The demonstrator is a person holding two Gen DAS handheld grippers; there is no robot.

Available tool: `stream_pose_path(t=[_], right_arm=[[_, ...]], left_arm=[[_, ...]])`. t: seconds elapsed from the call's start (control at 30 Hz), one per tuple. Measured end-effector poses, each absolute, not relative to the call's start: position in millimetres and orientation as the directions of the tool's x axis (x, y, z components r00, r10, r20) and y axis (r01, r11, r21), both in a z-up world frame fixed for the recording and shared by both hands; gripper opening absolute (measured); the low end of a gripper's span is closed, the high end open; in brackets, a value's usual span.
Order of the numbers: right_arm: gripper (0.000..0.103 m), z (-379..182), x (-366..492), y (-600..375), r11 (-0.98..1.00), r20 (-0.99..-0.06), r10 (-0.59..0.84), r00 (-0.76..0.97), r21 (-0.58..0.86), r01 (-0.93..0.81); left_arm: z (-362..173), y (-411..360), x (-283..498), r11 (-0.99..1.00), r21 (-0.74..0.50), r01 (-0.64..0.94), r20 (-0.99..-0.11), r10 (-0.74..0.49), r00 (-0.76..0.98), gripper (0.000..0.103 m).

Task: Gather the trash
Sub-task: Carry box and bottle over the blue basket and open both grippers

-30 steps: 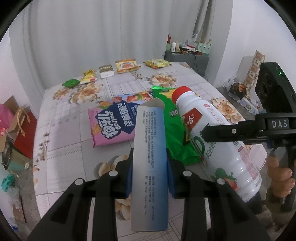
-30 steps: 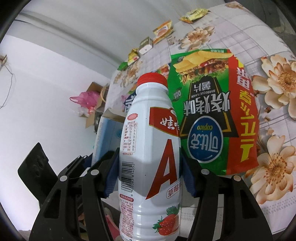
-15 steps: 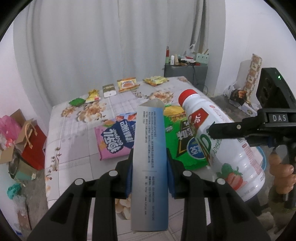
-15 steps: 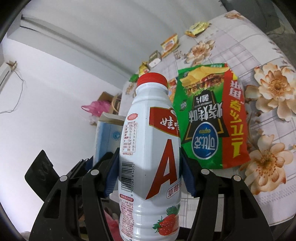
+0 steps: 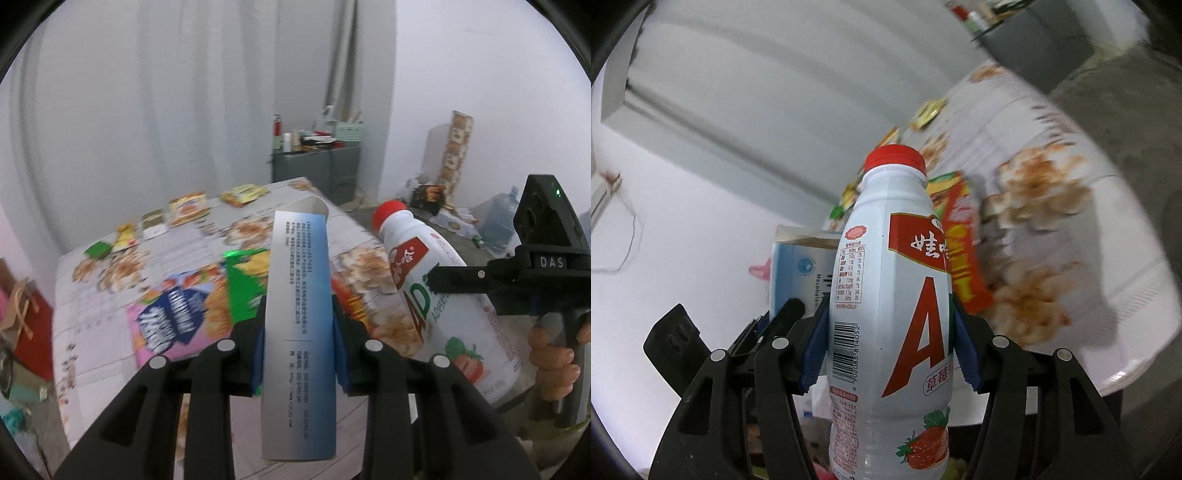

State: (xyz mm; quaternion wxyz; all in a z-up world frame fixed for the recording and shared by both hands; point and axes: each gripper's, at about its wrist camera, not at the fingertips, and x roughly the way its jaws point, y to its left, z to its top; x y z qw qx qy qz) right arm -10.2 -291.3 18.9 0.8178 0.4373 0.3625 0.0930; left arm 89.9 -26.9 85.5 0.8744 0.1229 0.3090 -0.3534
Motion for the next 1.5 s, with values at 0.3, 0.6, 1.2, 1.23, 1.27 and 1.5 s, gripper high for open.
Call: stream_pose_path(t=[0.3,0.6,1.2,1.23,1.27,1.5], right_arm=[[0.056,15.3,-54.1,-340.3,0.533,-0.460,0.385,0.800,0.819,0.214],[0.056,3.7,-88.9,-378.6,0.467,-0.428,0.331,0.841,0.849,0.248],[0.056,-33.3,-175.0,-454.4,0.314,-0.454,0.141,0.880,0.863,0.396],[0.056,-39.0,-184.7,-462.8,0.297,-0.467,0.113,0.877,0.858,0.419],[0.056,-44.8,-192.1,-469.2,0.282,-0.480,0.090,0.873,0.853,0.439],[0.056,-104.2,-248.7,-510.1,0.107,-0.596,-0.039,0.802,0.796,0.596]], left_arm=[[94.6,-81.2,81.8,0.643,-0.007,0.766,-0.632,-0.596,0.495,0.029],[96.4,-145.6,70.6,0.556,-0.016,0.831,-0.644,-0.641,0.417,0.029],[59.5,-297.5,54.7,0.369,-0.175,0.913,-0.739,-0.662,0.126,0.029],[56.0,-306.8,54.4,0.362,-0.202,0.910,-0.743,-0.662,0.099,0.029],[52.8,-315.4,52.5,0.353,-0.222,0.909,-0.747,-0.661,0.075,0.029],[9.9,-395.3,32.2,0.290,-0.292,0.911,-0.809,-0.583,-0.074,0.030]])
